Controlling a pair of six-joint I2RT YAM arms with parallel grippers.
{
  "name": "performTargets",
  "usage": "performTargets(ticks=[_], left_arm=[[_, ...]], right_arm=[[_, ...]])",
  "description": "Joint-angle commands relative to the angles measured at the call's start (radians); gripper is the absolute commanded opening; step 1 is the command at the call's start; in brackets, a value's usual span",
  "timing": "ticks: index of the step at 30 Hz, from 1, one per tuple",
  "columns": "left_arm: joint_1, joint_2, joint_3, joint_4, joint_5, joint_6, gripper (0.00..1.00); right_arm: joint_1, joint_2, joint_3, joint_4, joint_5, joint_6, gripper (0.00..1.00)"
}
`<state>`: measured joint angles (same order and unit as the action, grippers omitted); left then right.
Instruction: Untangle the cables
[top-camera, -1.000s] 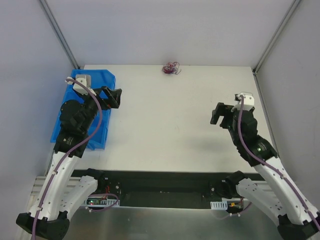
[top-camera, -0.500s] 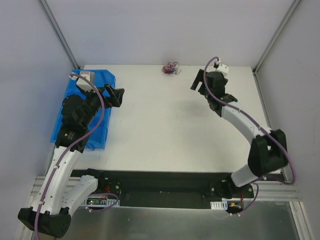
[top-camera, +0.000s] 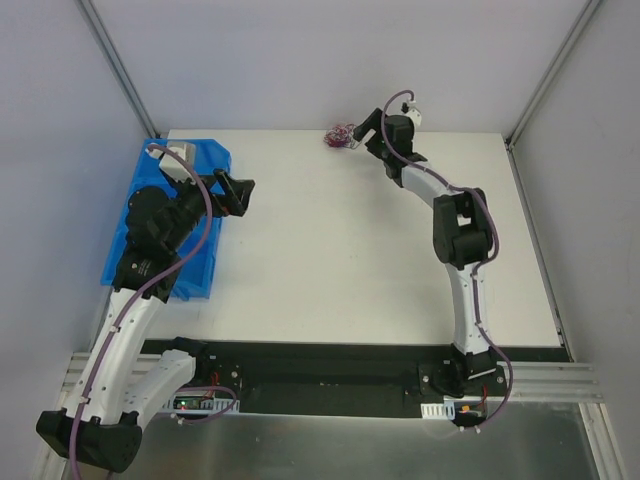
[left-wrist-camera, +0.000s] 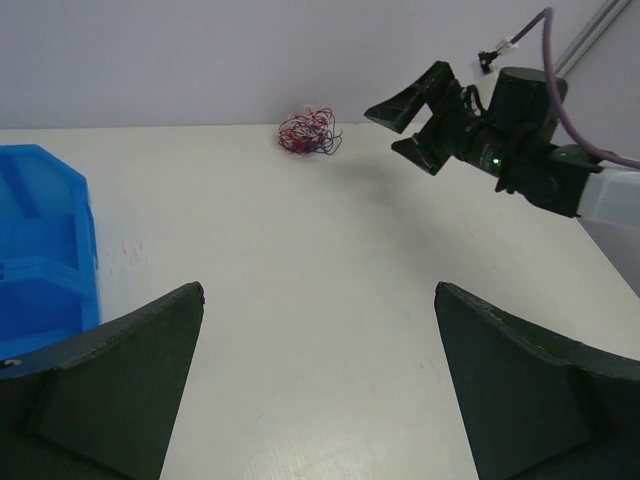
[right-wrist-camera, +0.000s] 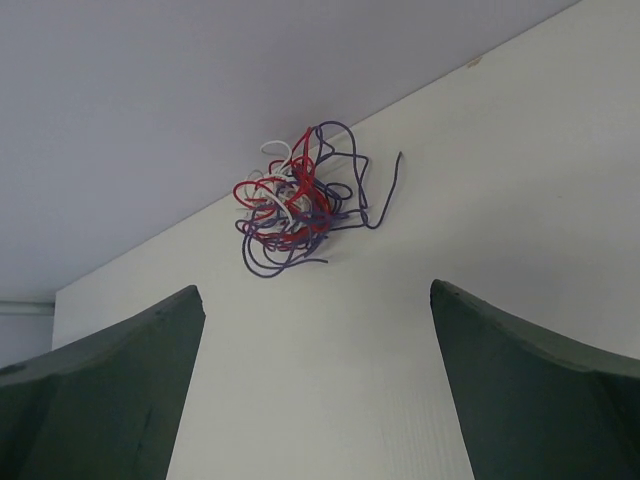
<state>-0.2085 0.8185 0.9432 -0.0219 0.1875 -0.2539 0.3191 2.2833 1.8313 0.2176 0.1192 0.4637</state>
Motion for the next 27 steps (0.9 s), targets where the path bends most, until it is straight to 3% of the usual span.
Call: performTargets(ticks=[1,5,8,9,13,19,20,22,27], left_arm=[[-0.009,0.013,0.032,0.027,0.041,-0.013,0.99],[-0.014,0.027,0.034,0.027,0.04,-0.015,0.99],[-0.014,0.033,0.034,0.027,0.044,-0.018,0.99],[-0.014,0.034,0.032,0.027,0.046,-0.018,0.99],[-0.014,0.045,0.034,0.027,0.049,-0.027,0.99],[-0.014,0.057,0.031,0.027,0.047,-0.038,0.99],[-0.014,0.059,0.034,0.027,0.052,-0.039,0.99],[-0.014,0.065,0.032,0.027,0.062,-0.045,0.99],[-0.012,0.114,0.054,-0.012,0.113,-0.088,0.99]], right_arm=[[-0.003,0.161,0.159,0.15,-0.049,0.199,0.96],[0.005,0.329,0.368,0.169,-0.043,0.303,0.89],[0.015,0.454,0.56,0.082,0.003,0.354,0.86],[0.018,0.491,0.607,0.069,0.008,0.381,0.8],[0.034,0.528,0.611,0.083,0.043,0.441,0.66],[0.04,0.515,0.6,0.138,-0.048,0.455,0.13],[0.035,0.496,0.588,0.143,-0.09,0.454,0.02],[0.028,0.422,0.496,0.169,-0.197,0.446,0.01],[0.009,0.051,-0.091,0.376,-0.372,0.415,0.01]])
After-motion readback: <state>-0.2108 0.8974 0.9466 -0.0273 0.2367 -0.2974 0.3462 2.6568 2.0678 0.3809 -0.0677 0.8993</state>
